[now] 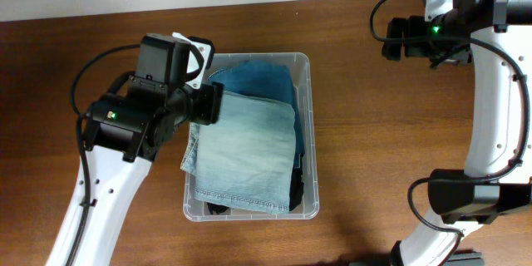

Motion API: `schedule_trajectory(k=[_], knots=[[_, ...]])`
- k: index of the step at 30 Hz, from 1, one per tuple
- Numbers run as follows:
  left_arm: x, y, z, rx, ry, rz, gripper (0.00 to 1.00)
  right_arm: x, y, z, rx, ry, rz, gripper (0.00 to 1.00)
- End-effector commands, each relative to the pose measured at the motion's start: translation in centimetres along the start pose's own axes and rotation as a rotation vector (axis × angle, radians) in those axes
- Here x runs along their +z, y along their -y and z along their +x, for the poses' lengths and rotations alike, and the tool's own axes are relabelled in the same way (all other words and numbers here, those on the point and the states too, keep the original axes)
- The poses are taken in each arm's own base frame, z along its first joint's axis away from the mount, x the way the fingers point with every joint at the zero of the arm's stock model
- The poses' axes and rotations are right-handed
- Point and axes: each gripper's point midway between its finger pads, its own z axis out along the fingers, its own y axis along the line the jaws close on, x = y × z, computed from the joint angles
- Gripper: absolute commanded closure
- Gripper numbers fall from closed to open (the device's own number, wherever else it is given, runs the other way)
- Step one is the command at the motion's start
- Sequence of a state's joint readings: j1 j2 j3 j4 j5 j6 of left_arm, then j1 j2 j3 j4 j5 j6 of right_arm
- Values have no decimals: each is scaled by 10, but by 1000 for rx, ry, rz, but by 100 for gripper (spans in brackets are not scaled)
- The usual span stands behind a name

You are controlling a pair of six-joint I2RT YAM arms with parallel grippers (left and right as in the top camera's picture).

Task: Pack container
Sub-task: 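Lift the light-blue jeans and lay them on top in the box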

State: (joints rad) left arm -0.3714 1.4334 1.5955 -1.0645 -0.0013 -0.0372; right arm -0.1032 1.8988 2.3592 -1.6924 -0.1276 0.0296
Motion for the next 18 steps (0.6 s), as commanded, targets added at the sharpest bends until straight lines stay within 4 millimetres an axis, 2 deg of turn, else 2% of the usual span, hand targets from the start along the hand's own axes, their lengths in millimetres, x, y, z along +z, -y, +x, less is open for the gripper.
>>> schedule_trajectory(k=[1, 4, 6, 8, 9, 10, 13, 15, 18], knots=[[24, 6, 18, 40, -115, 33, 99, -6, 1, 0, 5, 14, 6, 1], [57, 29, 61, 15, -323, 157, 99, -6, 1, 0, 5, 14, 6, 1], [78, 33, 86, -15, -425, 164, 99, -6, 1, 0, 5, 14, 6, 1], [115, 35, 121, -20, -540, 161, 99, -6, 1, 0, 5, 14, 6, 1], [125, 35, 130, -29, -563, 158, 99, -6, 1, 0, 5, 14, 6, 1], [146, 35, 152, -61, -626, 154, 99, -6, 1, 0, 5, 14, 6, 2], [170, 38, 187, -80, -743, 167, 99, -6, 1, 0, 5, 14, 6, 1], [176, 37, 195, -83, -772, 163, 100, -6, 1, 0, 5, 14, 6, 1], [174, 37, 183, -74, -741, 163, 99, -6, 1, 0, 5, 14, 6, 1]])
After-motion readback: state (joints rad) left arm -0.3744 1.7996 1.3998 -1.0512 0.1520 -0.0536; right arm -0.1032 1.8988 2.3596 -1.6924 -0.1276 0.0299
